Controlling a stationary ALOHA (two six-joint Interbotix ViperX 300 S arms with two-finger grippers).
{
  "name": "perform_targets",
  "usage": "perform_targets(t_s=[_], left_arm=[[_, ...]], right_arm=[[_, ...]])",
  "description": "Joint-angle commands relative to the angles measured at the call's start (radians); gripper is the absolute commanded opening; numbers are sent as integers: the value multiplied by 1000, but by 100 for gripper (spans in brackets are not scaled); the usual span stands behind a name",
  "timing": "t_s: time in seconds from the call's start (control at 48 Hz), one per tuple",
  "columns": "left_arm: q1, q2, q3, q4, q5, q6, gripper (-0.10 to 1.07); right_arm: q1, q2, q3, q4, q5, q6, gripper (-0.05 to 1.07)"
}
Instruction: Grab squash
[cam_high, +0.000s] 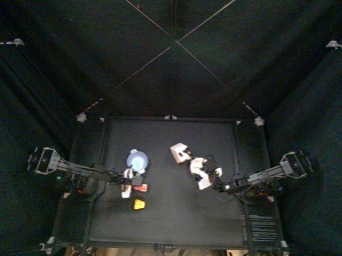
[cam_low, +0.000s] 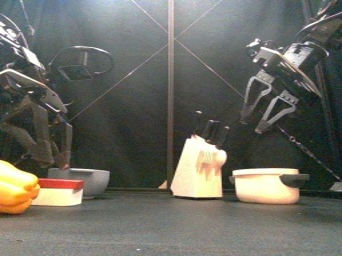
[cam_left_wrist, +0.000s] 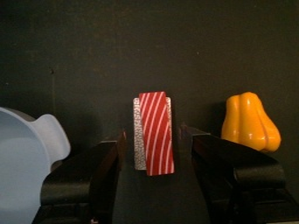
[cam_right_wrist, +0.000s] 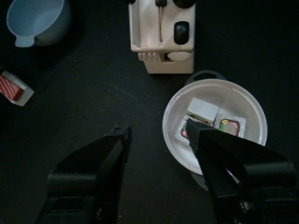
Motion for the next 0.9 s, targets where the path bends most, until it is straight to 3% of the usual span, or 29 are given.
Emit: perform_targets(t_s=[0.0,0.208,0.333,0.417,0.729,0.875], left_arm=[[-2,-9,-43,-38,34,-3,87],[-78,23,-130,-103,144,-14,86],[-141,77,-187,-94,193,-26,86],[-196,146,-253,-64,293,-57,86],[-348,334,-462,199,669,-334,87],[-391,376,-531,285,781,-368,88]], right_arm=[[2,-15,-14,-3,2,-2,87],[2,-12,-14,3,2,0,87],[2,-14,-14,3,3,0,87],[2,-12,-14,3,2,0,87],[2,-11,-14,5,2,0,87],[2,-9,-15,3,2,0,87]])
